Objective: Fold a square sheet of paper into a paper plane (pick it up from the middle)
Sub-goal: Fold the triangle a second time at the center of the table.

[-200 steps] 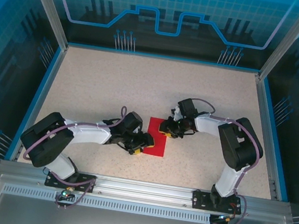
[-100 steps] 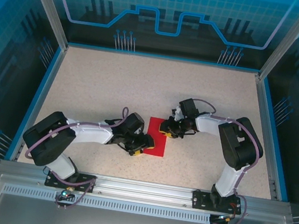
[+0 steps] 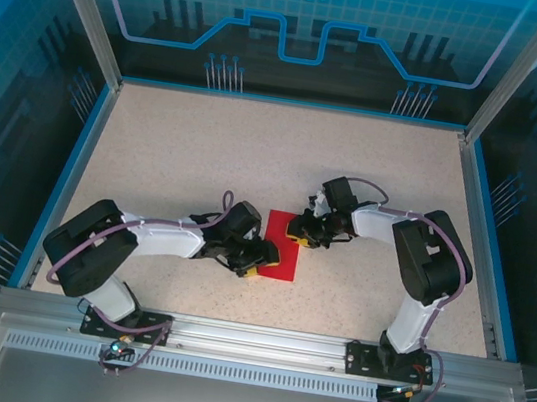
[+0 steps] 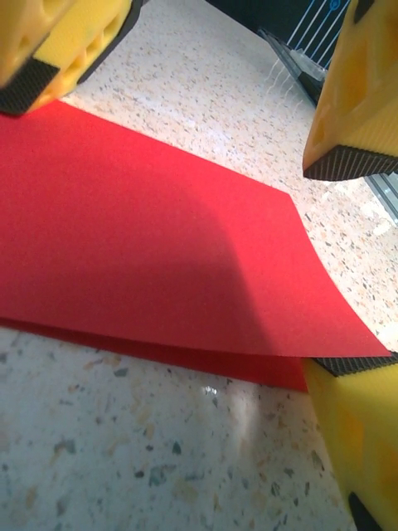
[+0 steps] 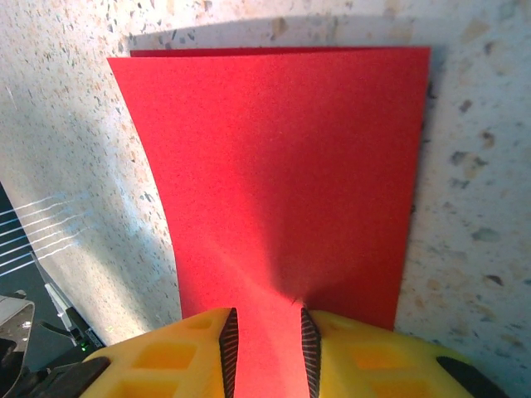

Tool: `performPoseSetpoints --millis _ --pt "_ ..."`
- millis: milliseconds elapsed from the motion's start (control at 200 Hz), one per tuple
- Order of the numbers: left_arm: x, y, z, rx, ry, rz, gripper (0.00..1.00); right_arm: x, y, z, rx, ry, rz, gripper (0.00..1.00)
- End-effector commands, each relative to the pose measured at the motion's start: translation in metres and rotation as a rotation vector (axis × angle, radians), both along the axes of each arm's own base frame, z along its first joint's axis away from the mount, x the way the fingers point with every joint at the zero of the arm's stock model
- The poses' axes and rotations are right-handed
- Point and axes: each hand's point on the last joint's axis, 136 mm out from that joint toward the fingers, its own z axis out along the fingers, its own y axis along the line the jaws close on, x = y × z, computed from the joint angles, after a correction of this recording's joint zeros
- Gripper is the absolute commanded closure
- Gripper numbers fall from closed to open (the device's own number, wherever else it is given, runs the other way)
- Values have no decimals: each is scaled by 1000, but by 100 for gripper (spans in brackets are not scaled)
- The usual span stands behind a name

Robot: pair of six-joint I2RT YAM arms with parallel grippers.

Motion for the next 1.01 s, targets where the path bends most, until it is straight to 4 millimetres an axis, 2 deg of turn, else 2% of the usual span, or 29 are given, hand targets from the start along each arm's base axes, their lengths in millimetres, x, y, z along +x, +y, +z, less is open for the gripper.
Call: performPoseSetpoints --millis 0,350,595,715,860,1000 --pt "1 -10 19 -58 -57 -36 45 -14 -24 -38 -119 92 -42 70" --pt "15 -27 41 -133 -131 -61 50 -16 -26 -40 -143 97 -35 72" --pt "28 -46 31 -149 -127 -85 52 -15 -24 -36 -128 90 -28 72" --pt "31 -48 25 -141 -124 -86 54 -9 -17 -20 -89 47 -10 71" --pt "32 -46 20 -125 -120 -83 58 2 -13 15 -33 -52 16 69" --pt "31 -39 11 -81 -105 -70 64 -7 -15 39 -11 -121 67 62"
